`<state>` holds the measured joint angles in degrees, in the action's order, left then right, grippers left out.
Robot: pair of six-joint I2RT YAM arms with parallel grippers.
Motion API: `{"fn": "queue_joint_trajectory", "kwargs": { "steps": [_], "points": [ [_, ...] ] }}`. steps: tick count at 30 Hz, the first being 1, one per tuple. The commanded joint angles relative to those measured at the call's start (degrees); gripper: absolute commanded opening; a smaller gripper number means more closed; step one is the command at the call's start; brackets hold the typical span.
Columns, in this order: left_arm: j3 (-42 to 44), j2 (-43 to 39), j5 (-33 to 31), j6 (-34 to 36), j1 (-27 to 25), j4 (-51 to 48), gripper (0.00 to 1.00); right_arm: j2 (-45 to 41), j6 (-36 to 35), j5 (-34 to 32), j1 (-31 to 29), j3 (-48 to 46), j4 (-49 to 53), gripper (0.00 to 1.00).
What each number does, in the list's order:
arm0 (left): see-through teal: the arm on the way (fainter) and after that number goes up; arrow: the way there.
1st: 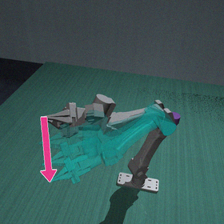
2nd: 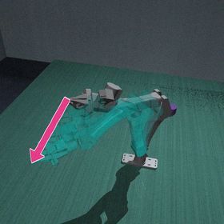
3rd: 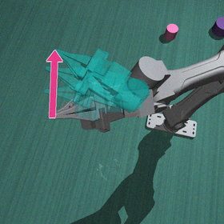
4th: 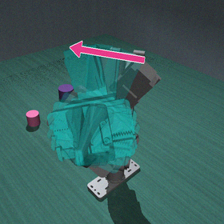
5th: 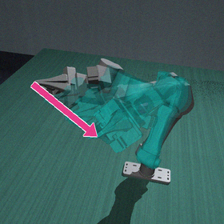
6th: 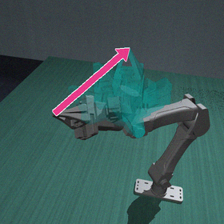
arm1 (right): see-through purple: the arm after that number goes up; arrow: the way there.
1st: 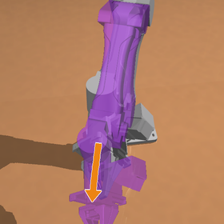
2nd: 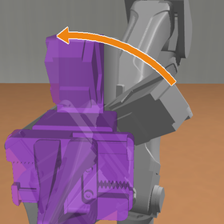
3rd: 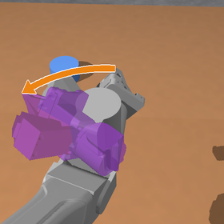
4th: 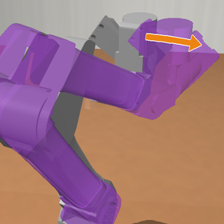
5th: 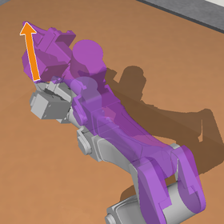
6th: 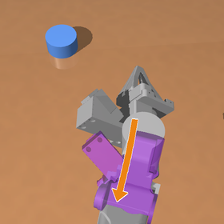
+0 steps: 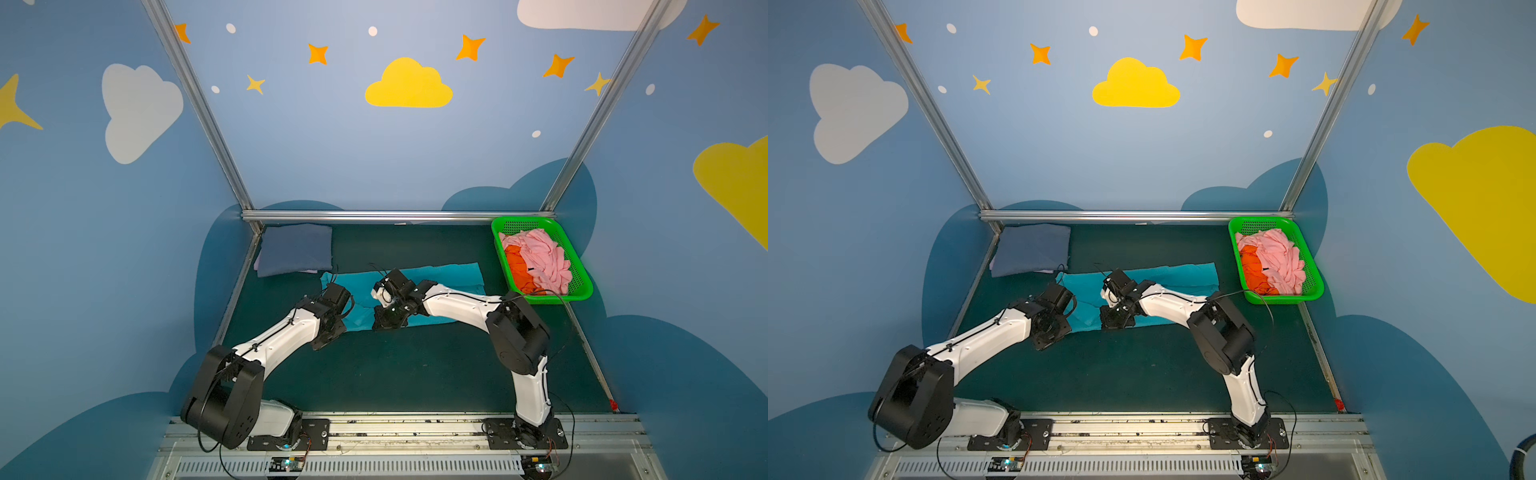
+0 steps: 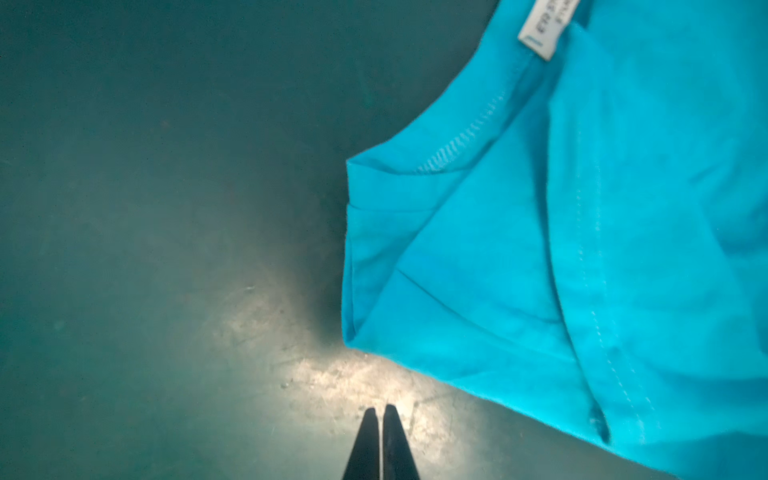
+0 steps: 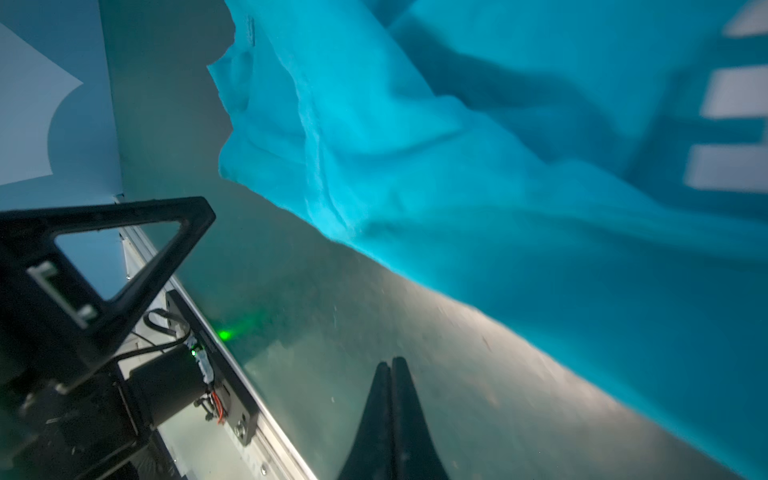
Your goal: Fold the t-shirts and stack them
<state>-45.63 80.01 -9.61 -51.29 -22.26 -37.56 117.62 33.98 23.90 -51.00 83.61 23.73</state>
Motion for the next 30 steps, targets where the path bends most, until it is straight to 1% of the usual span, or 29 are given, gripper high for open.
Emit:
{"fn": "queue_joint_trajectory", "kwargs": {
  "steps": [1, 7, 11, 22, 26, 30],
  "points": [
    [0.6, 1.0, 0.2, 0.4, 1.6, 2.8, 0.09, 2.5, 3.0, 1.1, 0.2, 2.1, -1.0, 0.0],
    [1.3, 4.0, 0.9, 1.8, 4.2, 5.2, 0.09, 5.4, 4.8, 1.2, 1.3, 4.0, -2.0, 0.0],
    [1.7, 5.7, 1.8, 2.4, 5.6, 7.2, 0.09, 8.0, 4.9, 1.8, 1.5, 7.6, -0.7, 0.0],
    [1.8, 10.5, 2.6, 3.9, 7.3, 9.2, 0.08, 14.0, 6.3, 3.5, 2.0, 16.5, 1.4, 0.0],
    [2.2, 10.8, 2.7, 4.3, 7.5, 9.2, 0.08, 16.1, 8.5, 3.1, 4.1, 21.0, 1.6, 0.0],
    [2.7, 10.1, 2.6, 4.6, 7.7, 8.5, 0.08, 18.9, 11.9, -1.3, 9.0, 27.6, 3.5, 0.0]
  ]
}}
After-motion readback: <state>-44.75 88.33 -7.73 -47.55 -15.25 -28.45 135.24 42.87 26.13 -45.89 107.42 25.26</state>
